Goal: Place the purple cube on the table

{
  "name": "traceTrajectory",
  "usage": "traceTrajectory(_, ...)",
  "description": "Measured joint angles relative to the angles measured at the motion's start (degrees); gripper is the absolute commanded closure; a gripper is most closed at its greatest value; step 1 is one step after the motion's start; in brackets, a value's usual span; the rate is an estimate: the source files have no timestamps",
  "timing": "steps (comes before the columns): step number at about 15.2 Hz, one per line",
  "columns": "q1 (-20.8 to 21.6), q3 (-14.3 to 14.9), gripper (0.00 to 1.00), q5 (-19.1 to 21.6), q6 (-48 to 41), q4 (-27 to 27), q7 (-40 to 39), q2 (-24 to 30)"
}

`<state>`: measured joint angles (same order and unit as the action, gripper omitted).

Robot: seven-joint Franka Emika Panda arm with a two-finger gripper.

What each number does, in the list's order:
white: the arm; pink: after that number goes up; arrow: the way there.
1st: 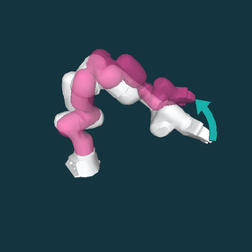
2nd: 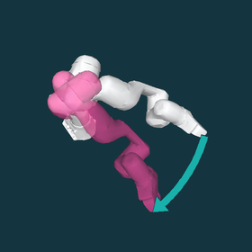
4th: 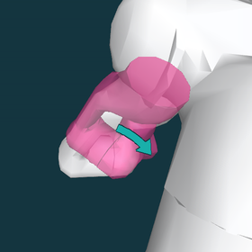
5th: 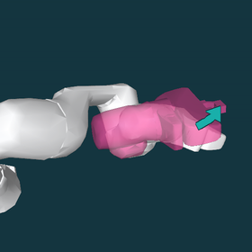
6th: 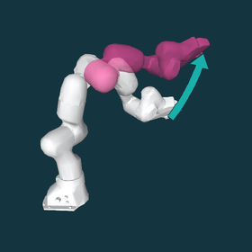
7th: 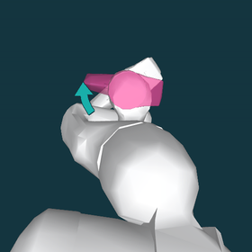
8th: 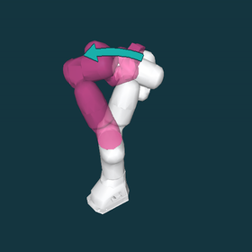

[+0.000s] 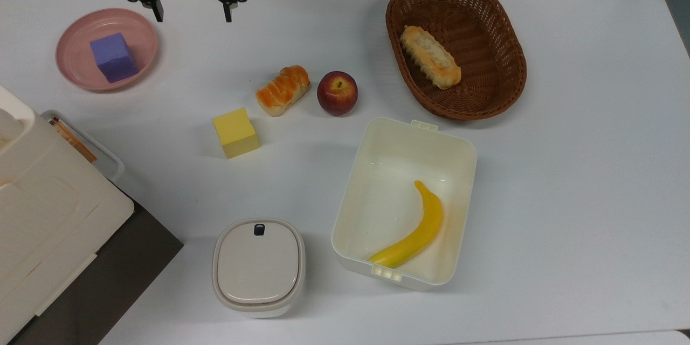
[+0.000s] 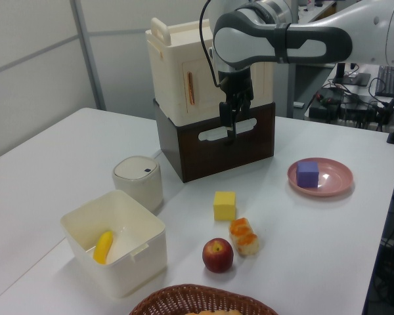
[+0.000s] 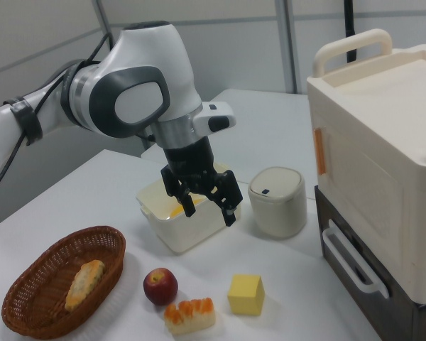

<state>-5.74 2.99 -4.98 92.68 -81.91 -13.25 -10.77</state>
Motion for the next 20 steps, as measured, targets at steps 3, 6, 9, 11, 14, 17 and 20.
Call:
traceTrajectory(3,0.0,0.0,0.00,0.0,0.0,0.0,0.1,0.0)
traceTrajectory(6,0.0,0.1,0.00,0.0,0.0,0.0,0.1,0.0)
traceTrajectory(9,-1.0,0.4,0.00,0.0,-0.3,0.0,-0.2,0.0)
traceTrajectory(11,-2.5,0.4,0.00,0.0,-2.6,0.0,-3.5,-0.1)
traceTrajectory(14,-6.3,0.5,0.00,0.0,-5.4,-0.1,-10.6,-0.3)
traceTrajectory(17,-10.0,0.6,0.00,0.0,-5.9,-0.5,-14.2,-0.9)
traceTrajectory(20,-14.4,0.7,0.00,-0.9,-5.7,-1.0,-19.3,-3.3)
